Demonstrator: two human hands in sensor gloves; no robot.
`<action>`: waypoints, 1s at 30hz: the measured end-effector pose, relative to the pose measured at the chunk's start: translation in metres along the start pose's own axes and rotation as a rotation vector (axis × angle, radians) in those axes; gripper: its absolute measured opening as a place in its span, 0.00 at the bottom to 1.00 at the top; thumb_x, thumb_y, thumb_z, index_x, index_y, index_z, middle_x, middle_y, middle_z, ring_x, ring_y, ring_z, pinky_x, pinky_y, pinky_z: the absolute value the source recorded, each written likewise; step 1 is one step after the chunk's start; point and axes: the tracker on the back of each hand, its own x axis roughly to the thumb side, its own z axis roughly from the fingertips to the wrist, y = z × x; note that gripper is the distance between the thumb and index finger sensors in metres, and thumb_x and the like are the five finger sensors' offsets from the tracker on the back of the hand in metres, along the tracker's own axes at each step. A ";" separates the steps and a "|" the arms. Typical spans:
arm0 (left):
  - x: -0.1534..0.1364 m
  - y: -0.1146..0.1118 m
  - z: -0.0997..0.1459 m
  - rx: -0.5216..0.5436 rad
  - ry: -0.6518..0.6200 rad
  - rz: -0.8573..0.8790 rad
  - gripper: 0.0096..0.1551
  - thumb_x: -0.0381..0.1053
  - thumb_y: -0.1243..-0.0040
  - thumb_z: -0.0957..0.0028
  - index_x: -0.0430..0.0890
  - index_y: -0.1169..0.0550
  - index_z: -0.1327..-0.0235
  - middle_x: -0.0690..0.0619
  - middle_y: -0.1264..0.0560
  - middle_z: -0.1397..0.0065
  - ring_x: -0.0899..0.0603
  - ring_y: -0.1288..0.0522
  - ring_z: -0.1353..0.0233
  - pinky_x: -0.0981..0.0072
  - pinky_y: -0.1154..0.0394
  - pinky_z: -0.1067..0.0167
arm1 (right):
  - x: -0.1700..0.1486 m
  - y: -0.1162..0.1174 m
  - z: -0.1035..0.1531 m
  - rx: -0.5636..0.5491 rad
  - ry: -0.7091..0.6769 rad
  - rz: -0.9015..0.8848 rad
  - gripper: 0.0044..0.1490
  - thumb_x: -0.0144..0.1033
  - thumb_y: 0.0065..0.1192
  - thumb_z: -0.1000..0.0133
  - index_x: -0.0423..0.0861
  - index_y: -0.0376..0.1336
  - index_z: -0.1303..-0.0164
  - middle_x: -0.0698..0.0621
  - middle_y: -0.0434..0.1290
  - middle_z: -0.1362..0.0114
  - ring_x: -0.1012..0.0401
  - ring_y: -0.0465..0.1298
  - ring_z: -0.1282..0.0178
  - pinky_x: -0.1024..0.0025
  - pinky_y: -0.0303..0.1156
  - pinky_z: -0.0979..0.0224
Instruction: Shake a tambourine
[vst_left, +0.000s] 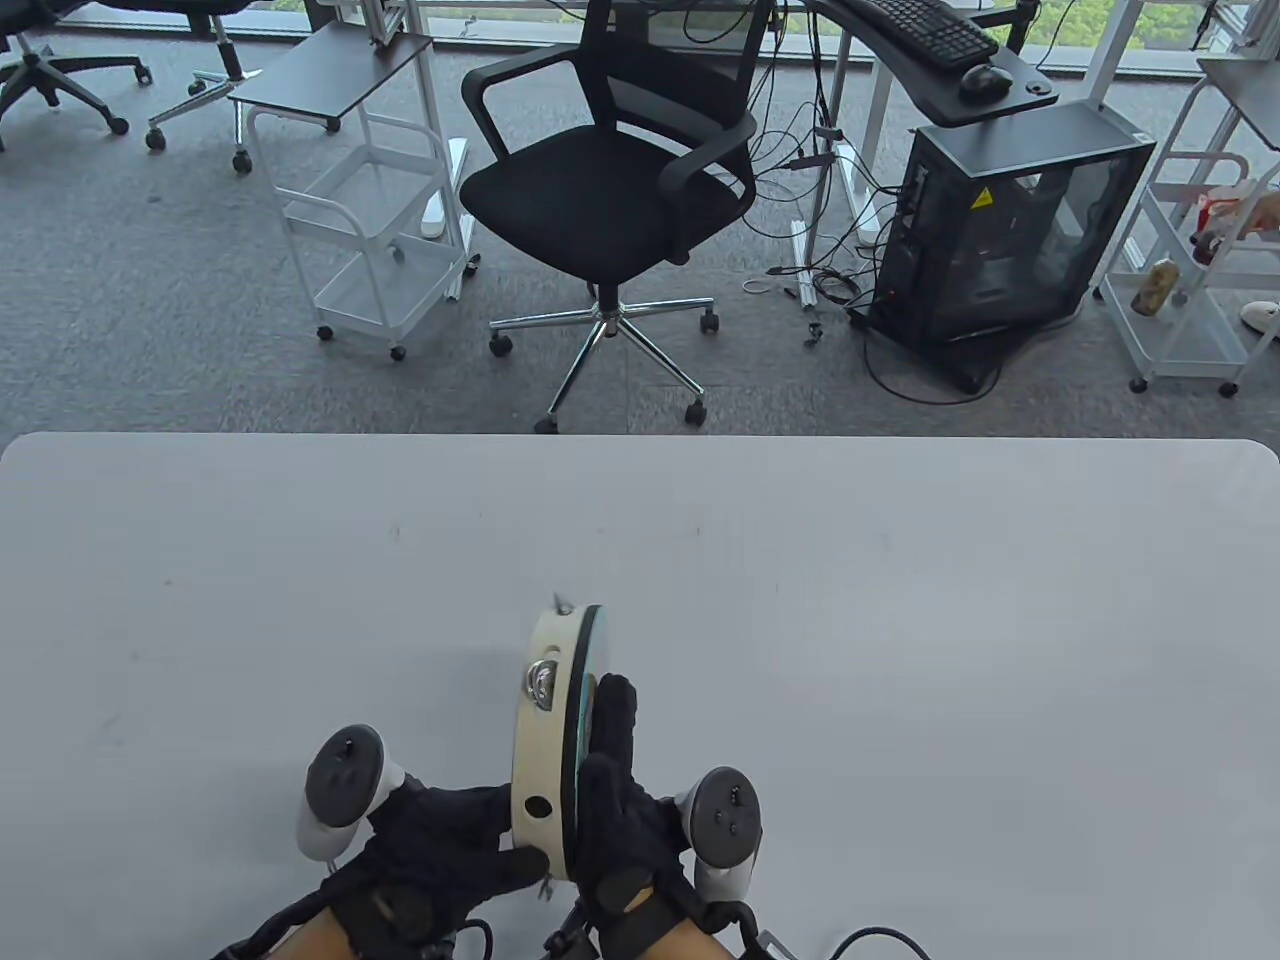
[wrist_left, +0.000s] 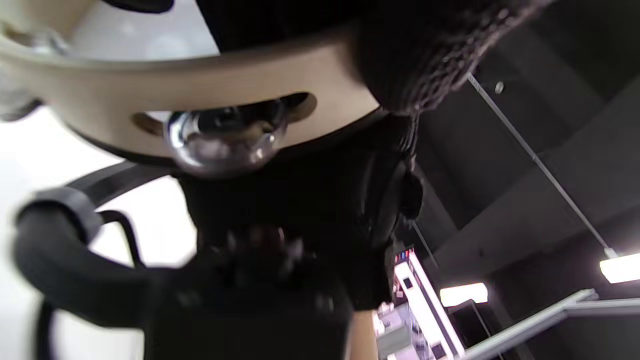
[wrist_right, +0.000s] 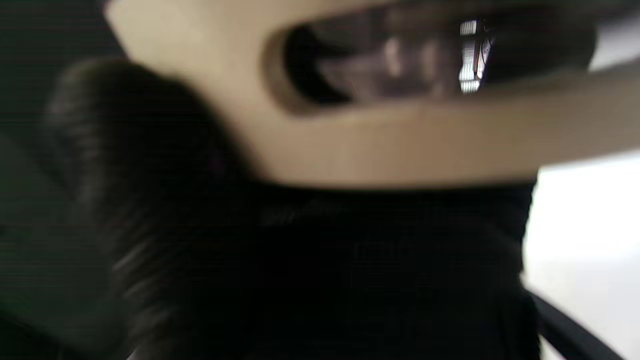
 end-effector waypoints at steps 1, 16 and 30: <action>0.000 0.001 -0.001 -0.030 -0.003 -0.024 0.26 0.56 0.30 0.46 0.53 0.21 0.35 0.54 0.17 0.33 0.38 0.23 0.25 0.25 0.39 0.31 | 0.002 0.000 0.000 0.038 0.009 -0.016 0.59 0.69 0.26 0.43 0.37 0.20 0.25 0.29 0.17 0.25 0.30 0.19 0.28 0.24 0.26 0.37; -0.010 0.015 0.010 0.127 0.039 0.002 0.26 0.55 0.31 0.45 0.53 0.22 0.34 0.53 0.18 0.32 0.37 0.24 0.26 0.26 0.38 0.31 | -0.002 -0.003 -0.003 0.058 0.027 0.102 0.60 0.70 0.26 0.43 0.35 0.20 0.25 0.27 0.18 0.25 0.28 0.20 0.28 0.24 0.29 0.36; 0.006 -0.002 0.007 -0.054 -0.044 -0.034 0.27 0.57 0.32 0.45 0.55 0.24 0.33 0.55 0.20 0.31 0.39 0.24 0.25 0.28 0.38 0.30 | -0.002 0.003 0.001 0.051 -0.015 0.094 0.60 0.73 0.20 0.44 0.38 0.16 0.26 0.28 0.15 0.26 0.29 0.18 0.29 0.24 0.26 0.38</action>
